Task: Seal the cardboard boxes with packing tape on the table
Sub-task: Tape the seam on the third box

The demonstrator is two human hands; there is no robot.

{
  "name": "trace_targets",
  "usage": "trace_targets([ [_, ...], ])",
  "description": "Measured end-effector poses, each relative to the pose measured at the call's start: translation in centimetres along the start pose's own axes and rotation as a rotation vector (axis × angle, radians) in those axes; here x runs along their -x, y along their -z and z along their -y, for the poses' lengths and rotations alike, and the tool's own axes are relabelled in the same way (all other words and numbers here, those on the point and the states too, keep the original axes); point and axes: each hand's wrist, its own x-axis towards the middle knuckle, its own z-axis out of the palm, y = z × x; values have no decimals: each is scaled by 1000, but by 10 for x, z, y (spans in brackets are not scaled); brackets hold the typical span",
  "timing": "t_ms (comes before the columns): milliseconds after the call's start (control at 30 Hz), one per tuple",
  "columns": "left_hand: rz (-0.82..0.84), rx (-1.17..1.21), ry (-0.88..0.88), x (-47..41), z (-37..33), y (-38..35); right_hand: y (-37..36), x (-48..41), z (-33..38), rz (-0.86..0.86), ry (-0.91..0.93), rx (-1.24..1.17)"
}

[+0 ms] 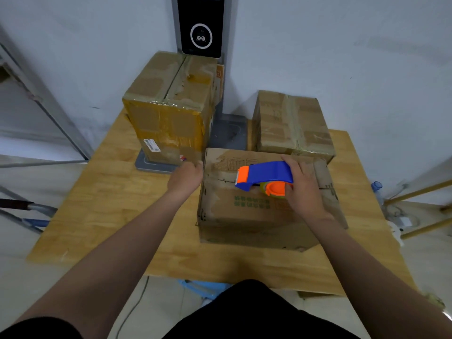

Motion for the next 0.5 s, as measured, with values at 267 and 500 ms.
trace_targets([
  [267,82,-33,61,18,-12,-39,2,2,-16,38,29,-83],
  [500,66,-28,94,13,-7,-40,18,-11,-29,135,99,-120],
])
